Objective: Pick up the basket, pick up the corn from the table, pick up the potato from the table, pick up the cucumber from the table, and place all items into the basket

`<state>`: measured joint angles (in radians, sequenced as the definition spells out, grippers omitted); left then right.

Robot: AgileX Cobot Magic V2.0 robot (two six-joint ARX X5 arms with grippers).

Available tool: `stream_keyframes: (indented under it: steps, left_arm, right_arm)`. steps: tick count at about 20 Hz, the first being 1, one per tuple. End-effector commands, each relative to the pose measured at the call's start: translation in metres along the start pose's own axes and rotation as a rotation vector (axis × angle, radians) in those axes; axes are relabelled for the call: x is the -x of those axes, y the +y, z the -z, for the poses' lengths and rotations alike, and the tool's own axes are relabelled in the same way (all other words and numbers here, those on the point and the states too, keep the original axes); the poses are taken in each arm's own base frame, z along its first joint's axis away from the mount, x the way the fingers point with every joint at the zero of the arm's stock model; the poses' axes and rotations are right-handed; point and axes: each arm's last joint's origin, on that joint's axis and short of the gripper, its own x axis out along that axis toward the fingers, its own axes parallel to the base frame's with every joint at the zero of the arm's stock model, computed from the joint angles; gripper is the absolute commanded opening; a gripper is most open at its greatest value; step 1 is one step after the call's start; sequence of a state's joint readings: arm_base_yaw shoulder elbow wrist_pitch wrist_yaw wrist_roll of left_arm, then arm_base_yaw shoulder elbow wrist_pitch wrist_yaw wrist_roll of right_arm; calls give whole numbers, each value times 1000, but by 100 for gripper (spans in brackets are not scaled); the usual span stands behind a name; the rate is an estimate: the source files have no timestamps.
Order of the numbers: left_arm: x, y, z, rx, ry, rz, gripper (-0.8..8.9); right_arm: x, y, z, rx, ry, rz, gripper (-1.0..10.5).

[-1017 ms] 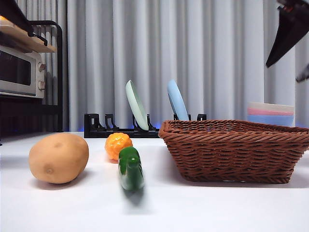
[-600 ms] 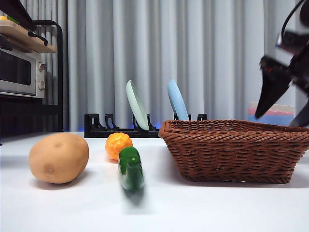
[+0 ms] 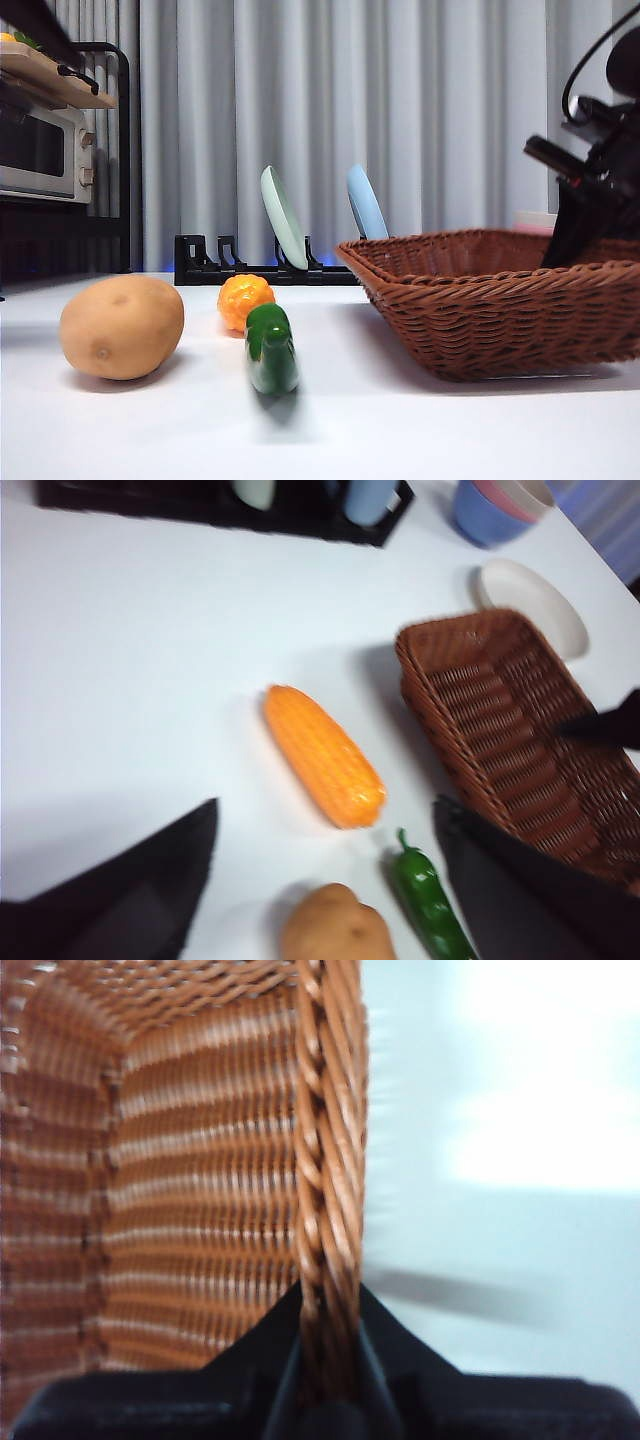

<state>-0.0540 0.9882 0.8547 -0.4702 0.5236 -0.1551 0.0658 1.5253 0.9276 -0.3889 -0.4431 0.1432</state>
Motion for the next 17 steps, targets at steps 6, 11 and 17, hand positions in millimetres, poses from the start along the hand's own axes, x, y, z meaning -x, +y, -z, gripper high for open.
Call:
stream_keyframes:
  steps: [6, 11, 17]
  left_arm:
    - [-87, -16, 1, 71, 154, -37, 509]
    - [-158, -31, -16, 66, 318, -148, 508]
    - [-222, -37, -10, 33, 450, -223, 502]
  right_arm:
    - [68, 36, -25, 75, -207, -33, -17]
    - [103, 53, -29, 113, -286, -44, -17]
    - [112, 57, -27, 125, -313, -44, -17]
